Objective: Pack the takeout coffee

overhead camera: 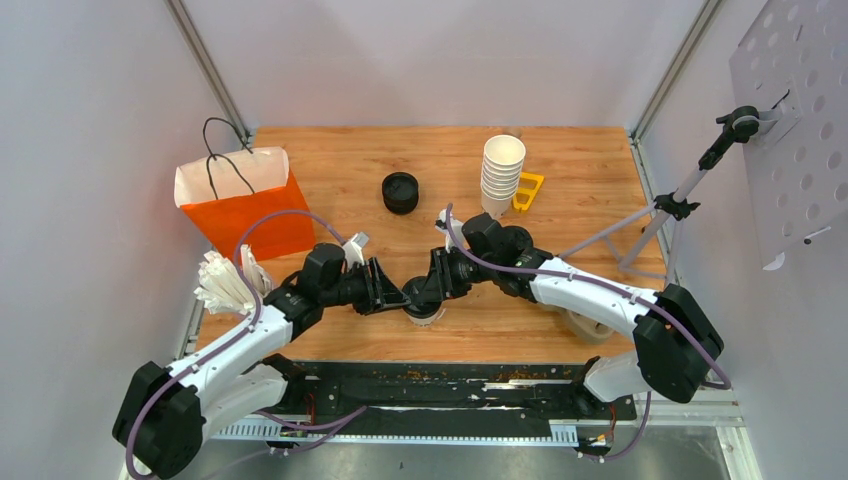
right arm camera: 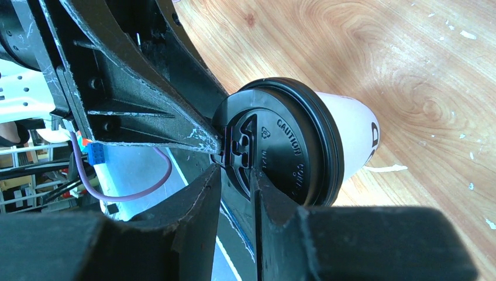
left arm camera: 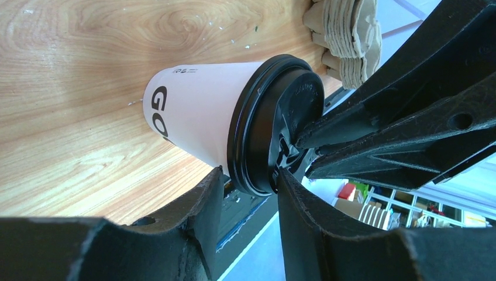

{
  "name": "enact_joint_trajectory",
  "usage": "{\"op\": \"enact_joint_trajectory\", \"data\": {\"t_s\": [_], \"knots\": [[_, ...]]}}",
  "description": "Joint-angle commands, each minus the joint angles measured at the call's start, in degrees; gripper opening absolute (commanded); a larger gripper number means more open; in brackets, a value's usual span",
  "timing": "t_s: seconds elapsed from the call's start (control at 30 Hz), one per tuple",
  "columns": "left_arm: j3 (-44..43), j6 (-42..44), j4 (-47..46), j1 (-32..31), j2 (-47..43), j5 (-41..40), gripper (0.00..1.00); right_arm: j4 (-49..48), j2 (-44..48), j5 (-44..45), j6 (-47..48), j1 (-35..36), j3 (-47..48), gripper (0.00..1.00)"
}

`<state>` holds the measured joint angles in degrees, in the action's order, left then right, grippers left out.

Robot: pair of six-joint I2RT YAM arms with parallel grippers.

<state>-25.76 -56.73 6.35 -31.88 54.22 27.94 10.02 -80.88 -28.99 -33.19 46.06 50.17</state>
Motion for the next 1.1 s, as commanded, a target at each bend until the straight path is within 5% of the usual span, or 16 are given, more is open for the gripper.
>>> {"op": "enact_joint_trajectory", "data": {"t_s": [0.0,0.8,1.07], "knots": [[-1.4,0.7,-0.9,-0.8,0.7,-1.0,0.45,3.1,-0.7,4.4,0.5,0.2,-2.0,0.27],[-1.4,11.1,8.7,-2.8,9.2,-11.2,0.31,0.6,0.0,6.4,-1.5,0.2,-8.6,0.28],[-11.1,22.6,5.5,-2.8,16.7,-5.5,0.37,8.2,4.4,3.6,-0.5,0.2,0.6,0.34]]}}
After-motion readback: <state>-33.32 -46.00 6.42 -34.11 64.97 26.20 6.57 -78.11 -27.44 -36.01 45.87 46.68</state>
